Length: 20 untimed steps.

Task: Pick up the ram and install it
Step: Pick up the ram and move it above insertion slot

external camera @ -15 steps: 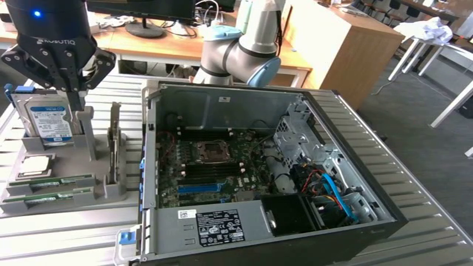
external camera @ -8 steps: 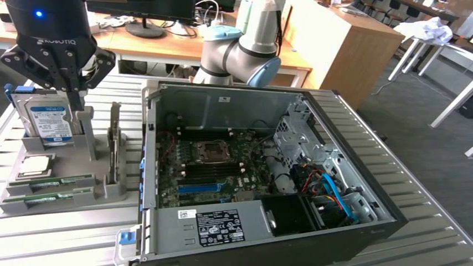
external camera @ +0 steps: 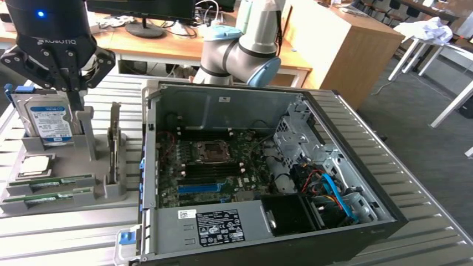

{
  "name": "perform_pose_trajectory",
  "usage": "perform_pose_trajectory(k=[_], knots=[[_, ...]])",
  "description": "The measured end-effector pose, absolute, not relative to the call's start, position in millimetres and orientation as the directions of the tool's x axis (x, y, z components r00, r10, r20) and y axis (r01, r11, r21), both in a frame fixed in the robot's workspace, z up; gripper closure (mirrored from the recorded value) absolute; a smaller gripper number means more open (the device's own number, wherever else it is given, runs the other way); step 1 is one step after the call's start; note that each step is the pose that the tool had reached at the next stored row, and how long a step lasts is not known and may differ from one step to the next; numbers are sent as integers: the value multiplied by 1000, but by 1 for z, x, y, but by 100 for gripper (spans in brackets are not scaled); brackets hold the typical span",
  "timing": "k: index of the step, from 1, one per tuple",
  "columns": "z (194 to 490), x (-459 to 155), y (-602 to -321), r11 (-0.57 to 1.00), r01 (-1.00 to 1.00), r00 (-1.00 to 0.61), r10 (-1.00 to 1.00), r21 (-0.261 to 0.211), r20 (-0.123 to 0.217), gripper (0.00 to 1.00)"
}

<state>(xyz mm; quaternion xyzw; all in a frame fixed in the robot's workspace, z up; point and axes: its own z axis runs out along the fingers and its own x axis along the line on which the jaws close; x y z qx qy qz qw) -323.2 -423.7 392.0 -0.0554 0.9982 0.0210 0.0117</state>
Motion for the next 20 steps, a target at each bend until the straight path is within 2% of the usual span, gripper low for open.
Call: perform_pose_trajectory(k=[20], knots=[[392,-323,-424,964,-262,-965,-261,41,-26,90]])
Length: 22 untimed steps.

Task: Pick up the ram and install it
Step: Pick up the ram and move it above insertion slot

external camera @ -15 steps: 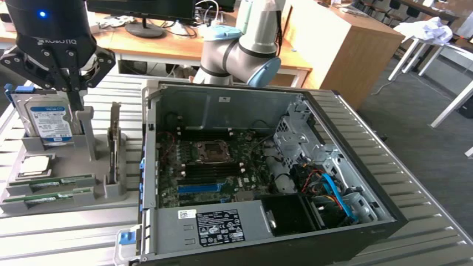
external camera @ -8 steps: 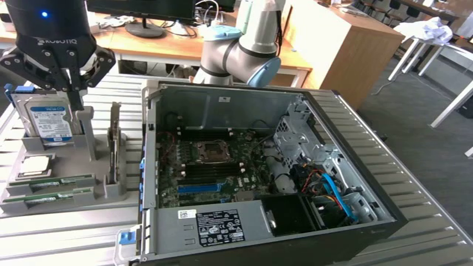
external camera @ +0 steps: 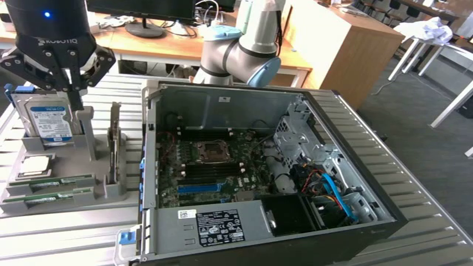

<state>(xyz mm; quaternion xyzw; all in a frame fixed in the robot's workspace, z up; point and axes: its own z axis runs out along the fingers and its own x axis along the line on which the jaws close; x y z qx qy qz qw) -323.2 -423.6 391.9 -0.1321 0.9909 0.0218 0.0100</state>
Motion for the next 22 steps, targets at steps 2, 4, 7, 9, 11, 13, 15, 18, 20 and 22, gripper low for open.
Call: perform_pose_trajectory(k=[2,4,7,9,11,13,15,18,20,22], knots=[[392,-323,-424,960,-277,-961,-276,41,-26,90],[392,-323,-424,955,-293,-956,-292,41,-26,90],[392,-323,-424,948,-315,-949,-314,41,-26,90],[392,-323,-424,944,-329,-944,-328,41,-26,90],[392,-323,-424,939,-342,-940,-342,41,-26,90],[392,-323,-424,934,-355,-935,-355,41,-26,90],[392,-323,-424,929,-368,-930,-368,41,-26,90],[392,-323,-424,921,-388,-922,-387,41,-26,90],[392,-323,-424,916,-400,-916,-399,41,-26,90],[392,-323,-424,911,-411,-912,-410,41,-26,90]])
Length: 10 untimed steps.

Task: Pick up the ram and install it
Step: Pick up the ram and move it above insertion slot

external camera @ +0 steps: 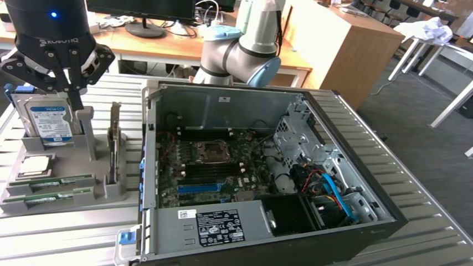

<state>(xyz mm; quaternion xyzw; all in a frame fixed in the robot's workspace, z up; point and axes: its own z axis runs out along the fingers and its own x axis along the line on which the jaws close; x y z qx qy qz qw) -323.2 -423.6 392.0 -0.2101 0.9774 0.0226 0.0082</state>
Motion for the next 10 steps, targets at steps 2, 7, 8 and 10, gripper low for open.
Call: perform_pose_trajectory(k=[2,7,8,10], knots=[[392,-323,-424,905,-423,-906,-422,41,-26,90],[392,-323,-424,892,-451,-892,-450,41,-26,90],[392,-323,-424,889,-457,-890,-456,41,-26,90],[392,-323,-424,882,-469,-883,-469,41,-26,90]])
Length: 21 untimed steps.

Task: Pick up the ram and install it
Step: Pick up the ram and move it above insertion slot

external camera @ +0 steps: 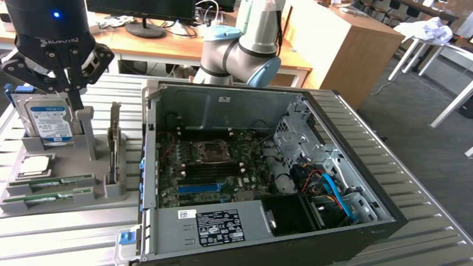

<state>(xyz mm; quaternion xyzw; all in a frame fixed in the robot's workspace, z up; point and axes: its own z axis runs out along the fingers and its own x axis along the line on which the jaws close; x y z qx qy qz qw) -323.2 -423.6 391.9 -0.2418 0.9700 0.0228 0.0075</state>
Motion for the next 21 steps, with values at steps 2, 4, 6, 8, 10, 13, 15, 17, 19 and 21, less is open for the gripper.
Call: perform_pose_trajectory(k=[2,4,6,8,10,13,15,17,19,21], knots=[[392,-323,-424,876,-481,-877,-480,41,-26,90],[392,-323,-424,870,-492,-871,-491,41,-26,90],[392,-323,-424,863,-503,-864,-502,41,-26,90],[392,-323,-424,857,-513,-858,-513,41,-26,90],[392,-323,-424,851,-524,-852,-523,41,-26,90],[392,-323,-424,841,-539,-842,-538,41,-26,90],[392,-323,-424,834,-550,-835,-549,41,-26,90],[392,-323,-424,827,-560,-828,-559,41,-26,90],[392,-323,-424,820,-571,-821,-570,41,-26,90],[392,-323,-424,812,-582,-813,-582,41,-26,90]])
